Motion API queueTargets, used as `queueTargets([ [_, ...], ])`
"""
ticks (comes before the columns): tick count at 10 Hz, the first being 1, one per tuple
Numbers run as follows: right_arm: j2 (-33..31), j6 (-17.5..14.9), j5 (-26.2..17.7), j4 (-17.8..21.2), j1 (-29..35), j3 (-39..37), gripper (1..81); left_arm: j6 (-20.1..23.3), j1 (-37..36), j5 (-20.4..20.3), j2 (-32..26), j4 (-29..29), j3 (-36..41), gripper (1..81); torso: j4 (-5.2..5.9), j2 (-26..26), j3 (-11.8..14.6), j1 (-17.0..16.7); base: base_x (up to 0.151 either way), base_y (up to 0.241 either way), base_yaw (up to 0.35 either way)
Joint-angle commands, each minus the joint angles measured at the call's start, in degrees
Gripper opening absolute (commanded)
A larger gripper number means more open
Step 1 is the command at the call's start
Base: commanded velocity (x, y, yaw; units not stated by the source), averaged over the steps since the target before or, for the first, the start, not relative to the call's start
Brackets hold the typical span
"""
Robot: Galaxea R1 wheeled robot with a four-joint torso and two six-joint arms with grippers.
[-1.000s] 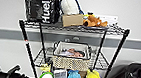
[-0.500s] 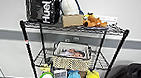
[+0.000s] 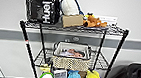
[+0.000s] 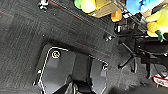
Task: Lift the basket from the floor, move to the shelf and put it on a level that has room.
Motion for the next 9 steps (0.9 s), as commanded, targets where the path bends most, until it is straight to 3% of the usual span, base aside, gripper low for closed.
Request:
queueTargets([
  [1, 2.02, -0.35, 7.55, -7.11, -5.85, -5.53, 81.1, 0.28, 3.27, -3.94, 4.75, 5.70, -3.79, 81.1, 0.00, 0.00, 0.00, 0.00, 0.000, 0.000, 0.000],
  [3, 5.19, -0.35, 12.92, -10.91, -11.30, -11.26, 81.1, 0.37, 5.64, -4.03, 9.25, 7.03, -8.19, 81.1, 0.00, -0.02, 0.02, -0.02, 0.000, 0.000, 0.000],
  [4, 7.90, -0.26, 18.08, -12.31, -13.50, -16.76, 81.1, 0.37, 6.95, -4.11, 12.22, 7.47, -11.95, 81.1, 0.00, -0.05, 0.02, -0.04, 0.000, 0.000, 0.000],
  [5, 10.54, -0.44, 19.87, -12.40, -14.74, -21.26, 81.1, 0.37, 8.89, -6.39, 14.78, 8.26, -15.30, 81.1, 0.00, -0.06, 0.04, -0.06, 0.000, 0.000, 0.000],
  [9, 19.16, -0.70, 21.09, -17.58, -19.39, -32.78, 81.1, 0.46, 13.29, -8.86, 24.09, 10.98, -27.17, 81.1, 0.00, -0.09, 0.09, -0.11, 0.000, 0.000, 0.000],
])
